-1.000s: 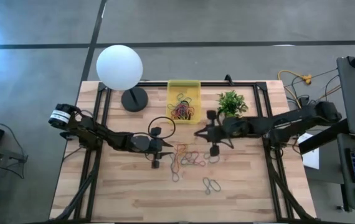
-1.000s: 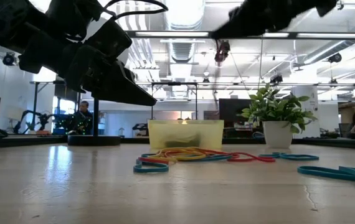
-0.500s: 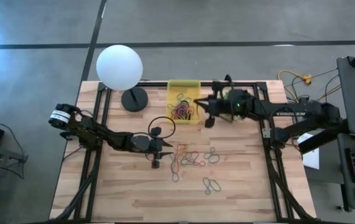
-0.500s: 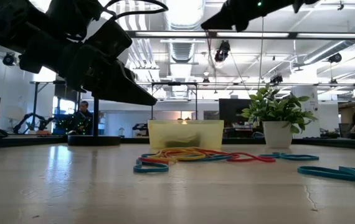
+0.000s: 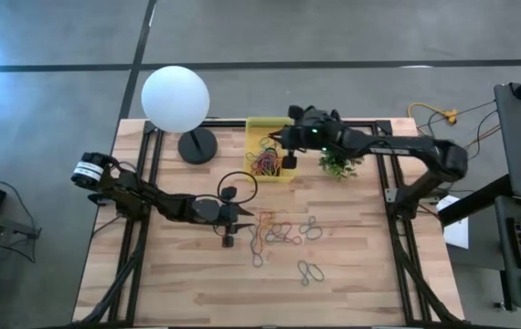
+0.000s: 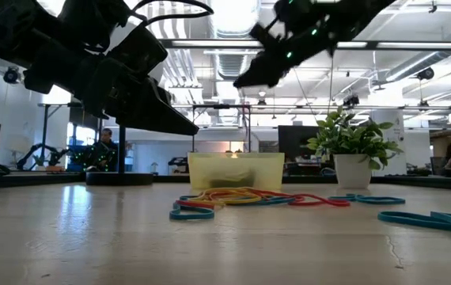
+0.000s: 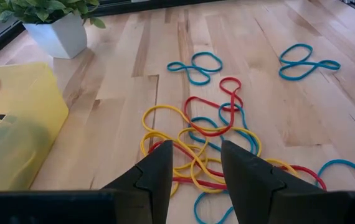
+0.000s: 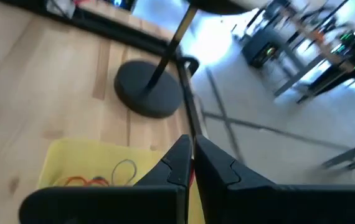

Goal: Pick and place rubber bands into bin
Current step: Put the red rubber band into the yellow bin, then put the yellow rubber band into the yellow bin

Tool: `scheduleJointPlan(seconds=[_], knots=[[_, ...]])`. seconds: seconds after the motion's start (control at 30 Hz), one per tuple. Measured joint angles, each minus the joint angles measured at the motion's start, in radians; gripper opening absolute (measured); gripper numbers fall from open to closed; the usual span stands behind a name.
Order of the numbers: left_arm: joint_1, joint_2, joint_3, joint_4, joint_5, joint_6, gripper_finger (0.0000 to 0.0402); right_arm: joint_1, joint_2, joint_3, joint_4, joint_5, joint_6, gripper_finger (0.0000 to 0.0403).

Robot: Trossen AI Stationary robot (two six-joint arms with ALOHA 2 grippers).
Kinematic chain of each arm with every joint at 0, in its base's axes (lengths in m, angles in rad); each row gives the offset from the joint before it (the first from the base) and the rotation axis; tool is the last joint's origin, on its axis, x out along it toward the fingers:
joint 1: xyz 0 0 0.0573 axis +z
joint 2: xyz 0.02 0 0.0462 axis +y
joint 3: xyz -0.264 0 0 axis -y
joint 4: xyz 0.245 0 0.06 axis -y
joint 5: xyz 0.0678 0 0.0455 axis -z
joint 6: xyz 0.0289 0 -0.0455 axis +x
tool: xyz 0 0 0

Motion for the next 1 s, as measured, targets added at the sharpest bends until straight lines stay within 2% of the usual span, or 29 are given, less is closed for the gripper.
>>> scheduleJointPlan(seconds=[0.17,0.3,0.4,0.7,0.8,0.87,1.0], knots=[[0.0,0.0,0.0,0.0,0.0,0.0,0.0121,-0.026,0.135,0.074,-0.021,-0.031,0.071,0.0008],[0.0,0.0,0.0,0.0,0.0,-0.001,0.0121,-0.048,0.209,0.145,-0.103,-0.044,0.144,0.0009],[0.0,0.0,0.0,0.0,0.0,-0.001,0.0121,-0.059,0.235,0.18,-0.187,-0.123,0.148,0.0019],[0.0,0.0,-0.001,0.001,0.0,-0.001,0.0121,-0.063,0.227,0.203,-0.282,-0.2,0.16,0.0127],[-0.001,0.0,-0.001,0.001,0.0,-0.011,0.0121,-0.061,0.207,0.203,-0.346,-0.277,0.179,0.0157],[-0.001,0.0,0.0,-0.009,0.019,-0.028,0.0121,-0.055,0.193,0.198,-0.427,-0.373,0.175,0.017],[-0.003,0.0,0.007,-0.062,0.089,-0.03,0.0121,-0.016,0.157,0.158,-0.572,-0.53,0.14,0.0179]])
